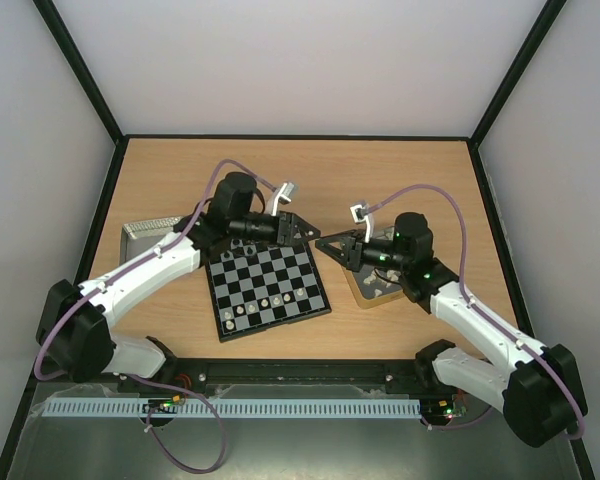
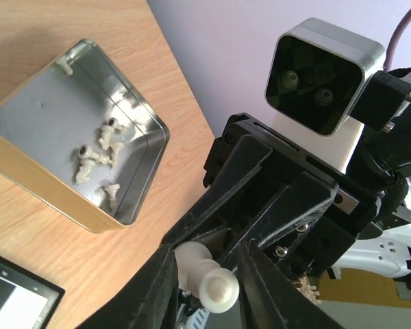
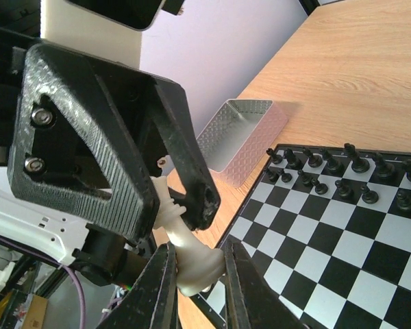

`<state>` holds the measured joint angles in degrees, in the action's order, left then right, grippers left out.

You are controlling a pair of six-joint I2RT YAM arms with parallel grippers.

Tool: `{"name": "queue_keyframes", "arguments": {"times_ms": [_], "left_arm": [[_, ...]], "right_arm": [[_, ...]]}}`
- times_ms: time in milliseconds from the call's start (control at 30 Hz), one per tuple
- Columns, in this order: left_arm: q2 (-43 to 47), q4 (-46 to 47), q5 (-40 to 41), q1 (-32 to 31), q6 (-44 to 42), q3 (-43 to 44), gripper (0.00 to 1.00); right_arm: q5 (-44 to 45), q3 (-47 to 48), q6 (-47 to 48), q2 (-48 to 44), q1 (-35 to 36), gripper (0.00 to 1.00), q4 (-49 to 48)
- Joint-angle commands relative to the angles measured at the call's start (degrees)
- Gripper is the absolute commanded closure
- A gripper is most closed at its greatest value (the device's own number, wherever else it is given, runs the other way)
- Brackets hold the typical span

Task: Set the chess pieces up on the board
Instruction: Place the chess piece on the chessboard.

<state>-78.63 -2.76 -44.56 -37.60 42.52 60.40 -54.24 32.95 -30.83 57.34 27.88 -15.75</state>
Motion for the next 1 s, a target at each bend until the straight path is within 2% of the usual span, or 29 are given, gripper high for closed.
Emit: {"name": "queue_keyframes", "arguments": {"times_ms": [0, 133, 267, 367, 500, 600, 767, 967], "left_arm": [[-0.3, -1.4, 0.8, -0.9, -1.8, 1.4, 0.76], [0.4, -0.5, 1.5, -1.0, -2.3, 1.1, 0.86], [1.4, -2.0, 4.7, -1.0, -3.6, 1.4, 0.92], [2.2, -3.7, 8.2, -1.0, -4.3, 1.2, 0.94], [4.2, -10.0, 18.9, -1.0, -6.3, 1.6, 0.94], [6.0, -15.5, 27.9, -1.0, -8.5, 1.7, 0.93], [8.1, -25.1, 39.7, -1.9, -11.0, 0.4, 0.93], [8.5, -33.4, 49.4, -8.9, -10.8, 0.1, 0.93]], "right_arm": [[0.2, 1.3, 0.6, 0.6, 0.5, 0.94, -1.1], [0.9, 1.2, 0.9, 0.4, 0.6, 0.91, -0.5], [2.6, 1.1, 0.9, 0.0, 0.6, 0.8, 0.4], [4.4, 1.1, 1.0, -0.5, 0.6, 0.68, 1.7], [6.5, 0.3, 0.6, -1.8, 0.6, 0.48, 2.7], [8.6, -0.6, 0.2, -3.3, 0.6, 0.41, 3.1], [14.5, -0.8, -0.4, -3.6, 0.6, 0.38, 3.9], [24.4, -0.5, -2.7, -1.0, 0.6, 0.38, 3.8]]}}
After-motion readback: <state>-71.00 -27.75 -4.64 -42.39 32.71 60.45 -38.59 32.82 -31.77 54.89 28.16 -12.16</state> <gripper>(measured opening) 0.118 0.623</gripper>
